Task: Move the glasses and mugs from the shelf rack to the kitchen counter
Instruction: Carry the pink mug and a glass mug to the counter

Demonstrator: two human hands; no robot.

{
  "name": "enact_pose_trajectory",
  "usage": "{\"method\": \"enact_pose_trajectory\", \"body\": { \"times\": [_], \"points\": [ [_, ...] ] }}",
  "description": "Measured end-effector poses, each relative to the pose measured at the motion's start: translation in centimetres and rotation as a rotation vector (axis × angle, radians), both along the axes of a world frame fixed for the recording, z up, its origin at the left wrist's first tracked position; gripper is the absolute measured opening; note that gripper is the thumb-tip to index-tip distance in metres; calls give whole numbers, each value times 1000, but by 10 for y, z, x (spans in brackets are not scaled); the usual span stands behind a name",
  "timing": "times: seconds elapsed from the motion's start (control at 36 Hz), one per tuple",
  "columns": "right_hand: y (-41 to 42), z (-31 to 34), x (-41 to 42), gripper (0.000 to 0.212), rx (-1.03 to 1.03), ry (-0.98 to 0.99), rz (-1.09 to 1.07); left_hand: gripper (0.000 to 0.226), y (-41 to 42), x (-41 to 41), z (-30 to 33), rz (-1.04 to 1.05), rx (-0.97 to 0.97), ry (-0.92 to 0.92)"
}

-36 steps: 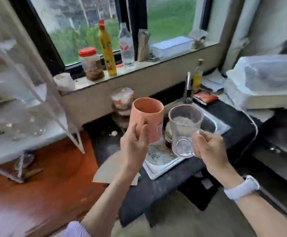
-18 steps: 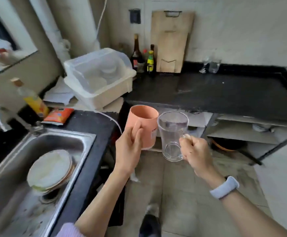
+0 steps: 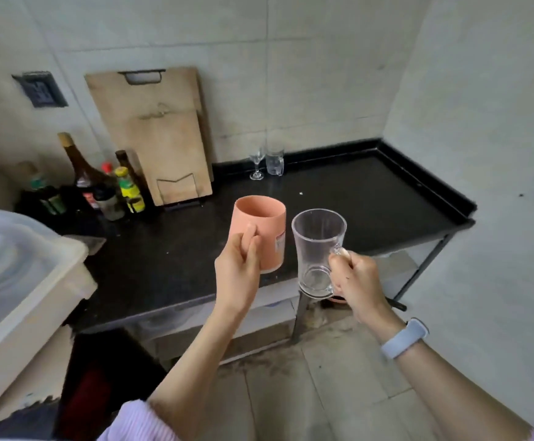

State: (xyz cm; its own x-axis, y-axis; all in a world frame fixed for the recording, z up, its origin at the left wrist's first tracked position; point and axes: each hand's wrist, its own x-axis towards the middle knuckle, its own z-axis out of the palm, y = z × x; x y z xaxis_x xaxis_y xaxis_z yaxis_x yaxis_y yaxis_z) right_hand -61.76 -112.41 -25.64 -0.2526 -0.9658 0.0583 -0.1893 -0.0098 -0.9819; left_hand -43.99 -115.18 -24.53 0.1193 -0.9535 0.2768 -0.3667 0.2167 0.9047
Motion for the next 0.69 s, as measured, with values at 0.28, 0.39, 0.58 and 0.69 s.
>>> {"method": "enact_pose_trajectory", "body": {
  "times": [0.28, 0.39, 0.58, 0.69],
  "points": [
    [-144, -35, -73, 34, 78, -32, -139, 27, -155, -71, -38, -71, 125, -5],
    [-215, -54, -102, 35, 94, -48, -127, 32, -221, -102, -60, -42, 142, -24],
    [-350, -96, -152, 35, 154, -1, -50, 21, -337, -163, -104, 15, 294, 25],
    [-415, -114, -174, 37, 195, 30, -14, 23, -392, -189, -129, 41, 360, 33]
  ]
}}
